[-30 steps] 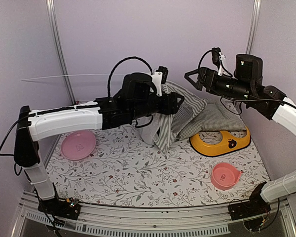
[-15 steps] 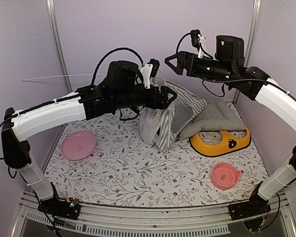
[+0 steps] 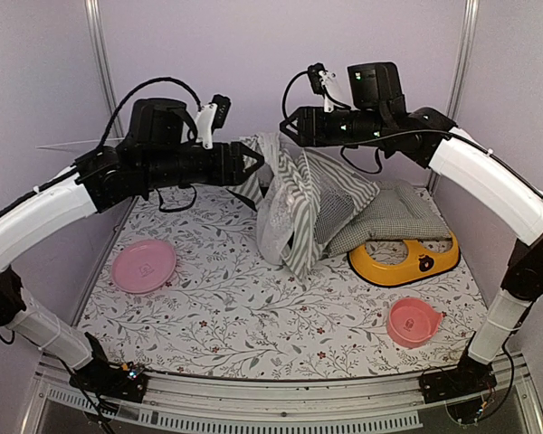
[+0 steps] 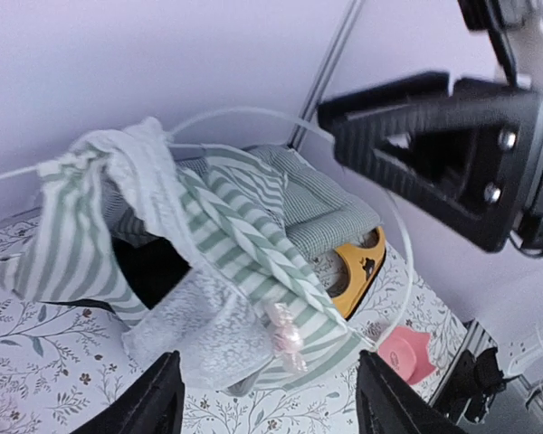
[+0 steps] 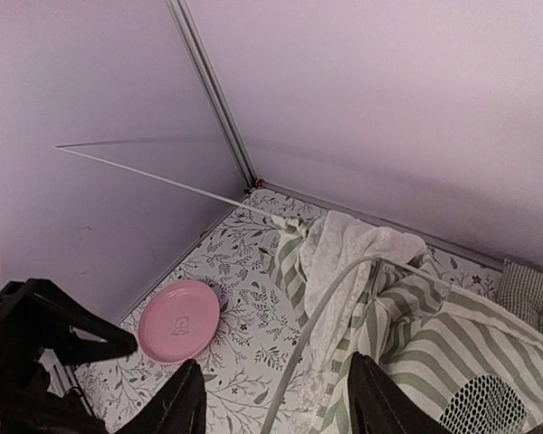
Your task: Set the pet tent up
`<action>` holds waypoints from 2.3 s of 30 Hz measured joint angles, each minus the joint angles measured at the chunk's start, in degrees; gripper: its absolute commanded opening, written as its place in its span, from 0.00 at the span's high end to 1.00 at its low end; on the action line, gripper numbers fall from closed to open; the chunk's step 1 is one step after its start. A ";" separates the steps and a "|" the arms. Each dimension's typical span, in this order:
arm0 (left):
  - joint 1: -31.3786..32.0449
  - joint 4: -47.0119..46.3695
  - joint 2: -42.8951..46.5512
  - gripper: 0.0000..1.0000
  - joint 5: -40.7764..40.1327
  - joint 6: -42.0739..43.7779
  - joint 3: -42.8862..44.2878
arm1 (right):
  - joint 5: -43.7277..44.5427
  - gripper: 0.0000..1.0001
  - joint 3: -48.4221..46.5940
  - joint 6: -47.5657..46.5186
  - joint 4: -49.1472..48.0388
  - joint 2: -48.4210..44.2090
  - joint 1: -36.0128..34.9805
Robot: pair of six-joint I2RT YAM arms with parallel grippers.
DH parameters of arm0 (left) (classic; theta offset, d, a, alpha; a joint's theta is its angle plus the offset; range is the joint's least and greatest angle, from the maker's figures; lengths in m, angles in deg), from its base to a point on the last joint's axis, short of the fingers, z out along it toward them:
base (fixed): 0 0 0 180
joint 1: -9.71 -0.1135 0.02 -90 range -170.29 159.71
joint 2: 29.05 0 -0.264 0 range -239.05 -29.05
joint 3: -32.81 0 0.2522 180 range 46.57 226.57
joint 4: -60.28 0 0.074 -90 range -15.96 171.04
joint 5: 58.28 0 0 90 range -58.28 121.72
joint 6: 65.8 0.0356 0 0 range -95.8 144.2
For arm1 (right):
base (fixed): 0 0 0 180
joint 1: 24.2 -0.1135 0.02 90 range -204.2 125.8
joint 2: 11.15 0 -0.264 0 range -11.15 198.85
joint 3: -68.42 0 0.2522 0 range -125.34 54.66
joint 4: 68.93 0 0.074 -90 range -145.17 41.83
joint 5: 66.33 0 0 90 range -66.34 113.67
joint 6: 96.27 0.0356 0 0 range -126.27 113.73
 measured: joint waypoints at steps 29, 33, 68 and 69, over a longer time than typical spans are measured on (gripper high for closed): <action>-17.00 -21.75 -12.20 0.26 11.85 -6.49 -4.26 | 4.20 0.99 -4.81 -1.16 7.37 2.58 -1.18; -14.95 -24.59 -10.69 0.25 12.00 -11.43 -6.60 | 4.17 0.99 -5.29 -1.16 7.65 2.89 -1.18; -13.88 -37.40 -18.56 1.00 14.23 -20.74 -4.22 | 8.90 1.00 -9.53 -0.96 12.74 5.01 -1.68; -13.90 -38.29 -17.94 1.00 14.82 -20.72 -4.96 | 9.03 1.00 -9.99 -0.98 13.18 5.25 -1.75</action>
